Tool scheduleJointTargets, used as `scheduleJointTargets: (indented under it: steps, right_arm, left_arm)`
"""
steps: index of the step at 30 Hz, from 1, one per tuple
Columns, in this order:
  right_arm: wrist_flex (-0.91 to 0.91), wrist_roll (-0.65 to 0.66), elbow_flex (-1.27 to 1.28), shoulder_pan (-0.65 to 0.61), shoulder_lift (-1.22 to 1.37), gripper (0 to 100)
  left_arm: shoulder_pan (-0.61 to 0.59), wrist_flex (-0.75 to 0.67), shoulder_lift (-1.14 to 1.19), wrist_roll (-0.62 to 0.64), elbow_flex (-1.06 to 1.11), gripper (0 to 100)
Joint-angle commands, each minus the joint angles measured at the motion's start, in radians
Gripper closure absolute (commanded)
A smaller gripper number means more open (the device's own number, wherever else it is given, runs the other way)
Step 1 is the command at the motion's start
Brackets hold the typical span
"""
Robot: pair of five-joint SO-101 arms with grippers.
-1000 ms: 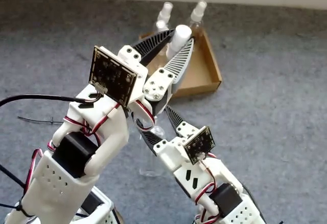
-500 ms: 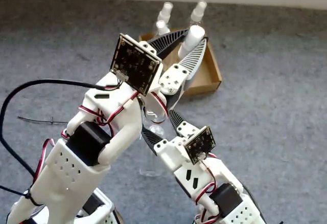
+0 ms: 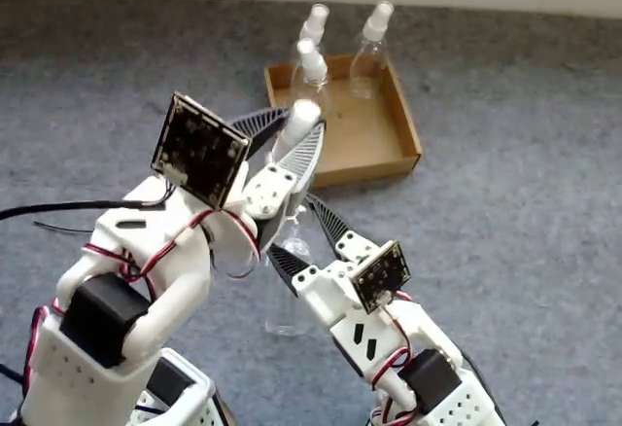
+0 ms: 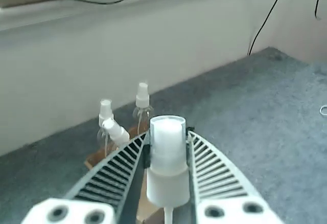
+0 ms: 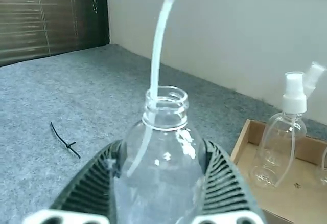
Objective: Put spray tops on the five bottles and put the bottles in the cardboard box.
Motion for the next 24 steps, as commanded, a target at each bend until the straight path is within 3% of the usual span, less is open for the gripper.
scheduleJointTargets:
  steps: [1, 10, 14, 18, 24]
  right_arm:
    - [0.002, -0.011, -0.012, 0.005, -0.01, 99.4]
    - [0.002, -0.011, -0.012, 0.005, -0.01, 99.4]
    - [0.002, -0.011, -0.012, 0.022, -0.01, 99.4]
    - [0.002, -0.011, -0.012, 0.064, -0.01, 99.4]
    - [0.002, -0.011, -0.012, 0.064, -0.012, 99.4]
  left_arm:
    - [-0.025, 0.014, -0.085, -0.008, 0.082, 99]
    - [-0.024, 0.014, -0.217, -0.017, 0.318, 99]
    - [-0.018, 0.018, -0.286, -0.144, 0.375, 99]
    - [-0.025, 0.02, -0.355, -0.172, 0.449, 99]
    - [-0.019, 0.017, -0.397, -0.166, 0.46, 86]
